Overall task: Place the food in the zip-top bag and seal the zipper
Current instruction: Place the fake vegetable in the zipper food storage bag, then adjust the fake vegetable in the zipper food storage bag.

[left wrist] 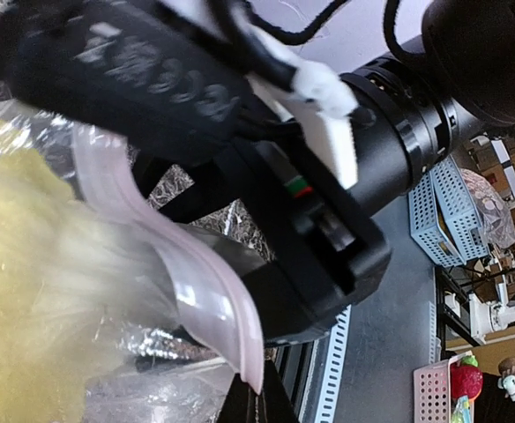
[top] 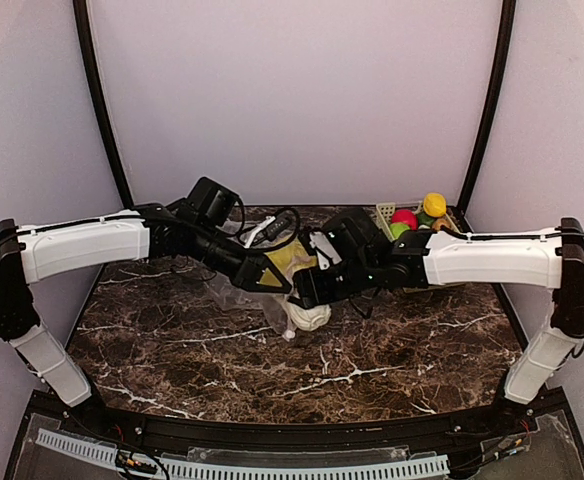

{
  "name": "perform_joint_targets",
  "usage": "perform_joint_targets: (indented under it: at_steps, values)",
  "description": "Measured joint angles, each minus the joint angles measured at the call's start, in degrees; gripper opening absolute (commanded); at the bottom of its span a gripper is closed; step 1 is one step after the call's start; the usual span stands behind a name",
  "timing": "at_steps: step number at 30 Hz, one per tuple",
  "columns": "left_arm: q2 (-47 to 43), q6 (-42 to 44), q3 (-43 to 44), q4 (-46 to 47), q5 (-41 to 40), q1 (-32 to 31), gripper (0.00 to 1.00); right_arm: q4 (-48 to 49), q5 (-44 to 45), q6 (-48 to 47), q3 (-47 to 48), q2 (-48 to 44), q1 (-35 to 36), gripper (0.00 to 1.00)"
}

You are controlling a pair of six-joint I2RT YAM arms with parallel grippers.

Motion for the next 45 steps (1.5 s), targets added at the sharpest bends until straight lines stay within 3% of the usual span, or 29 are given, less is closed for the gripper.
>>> perform_joint_targets:
  at_steps: [6,19,34,45]
  values:
    - [-0.24,-1.55,0.00,0.83,-0.04,2.10,0.01,0.66,0.42,1.09,-2.29,-3.50,0.07,0.85]
    - [-0.26,-3.37,-0.02,0.87,0.57,2.40,0.01,2.19,0.70,1.92,-6.14,-7.15,0.79,0.97]
    - [-0.28,-3.91,-0.02,1.36,0.68,2.78,0.01,8.39,0.81,5.44,-27.63,-18.58,1.11,0.99]
    - [-0.28,-4.13,-0.02,1.64,1.29,2.80,0.01,30.97,-6.05,10.91,-38.99,-17.86,-0.52,0.99]
